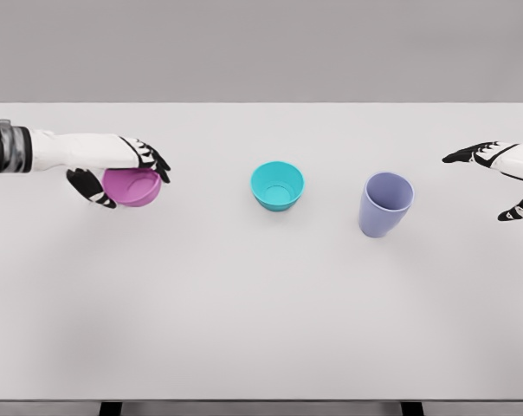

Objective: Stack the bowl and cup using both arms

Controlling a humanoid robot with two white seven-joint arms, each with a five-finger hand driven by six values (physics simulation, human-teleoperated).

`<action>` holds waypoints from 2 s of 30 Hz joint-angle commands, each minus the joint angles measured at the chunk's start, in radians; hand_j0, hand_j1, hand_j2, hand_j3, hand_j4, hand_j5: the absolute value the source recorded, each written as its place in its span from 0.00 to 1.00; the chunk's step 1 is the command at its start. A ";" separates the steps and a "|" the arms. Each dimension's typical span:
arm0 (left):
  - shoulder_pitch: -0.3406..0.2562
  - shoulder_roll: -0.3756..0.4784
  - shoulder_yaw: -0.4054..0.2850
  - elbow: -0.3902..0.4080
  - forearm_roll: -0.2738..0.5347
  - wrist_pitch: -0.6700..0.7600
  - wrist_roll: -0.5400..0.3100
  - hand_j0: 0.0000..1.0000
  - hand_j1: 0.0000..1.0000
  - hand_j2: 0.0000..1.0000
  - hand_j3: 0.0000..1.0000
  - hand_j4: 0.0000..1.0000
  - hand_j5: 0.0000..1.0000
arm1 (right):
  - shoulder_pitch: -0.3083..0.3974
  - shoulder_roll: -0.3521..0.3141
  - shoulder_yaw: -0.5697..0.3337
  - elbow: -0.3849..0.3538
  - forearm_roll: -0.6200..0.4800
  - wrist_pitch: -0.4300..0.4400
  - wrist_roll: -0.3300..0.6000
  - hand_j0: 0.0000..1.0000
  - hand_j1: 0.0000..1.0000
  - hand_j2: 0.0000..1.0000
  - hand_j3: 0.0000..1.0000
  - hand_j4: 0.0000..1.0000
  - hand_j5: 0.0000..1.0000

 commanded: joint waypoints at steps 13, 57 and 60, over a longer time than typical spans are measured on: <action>-0.009 -0.076 0.036 0.000 0.002 0.003 0.000 0.73 0.73 0.73 0.73 0.73 0.73 | 0.000 -0.001 0.000 0.000 -0.007 0.003 0.000 1.00 1.00 1.00 1.00 1.00 1.00; -0.089 -0.369 0.053 0.058 -0.142 0.003 0.000 0.73 0.73 0.73 0.73 0.73 0.73 | 0.000 -0.003 -0.001 0.005 -0.008 0.003 0.000 1.00 1.00 1.00 1.00 1.00 1.00; -0.095 -0.398 0.053 0.090 -0.163 0.003 0.000 0.73 0.73 0.73 0.73 0.73 0.73 | 0.000 -0.003 -0.001 0.005 -0.008 0.003 0.000 1.00 1.00 1.00 1.00 1.00 1.00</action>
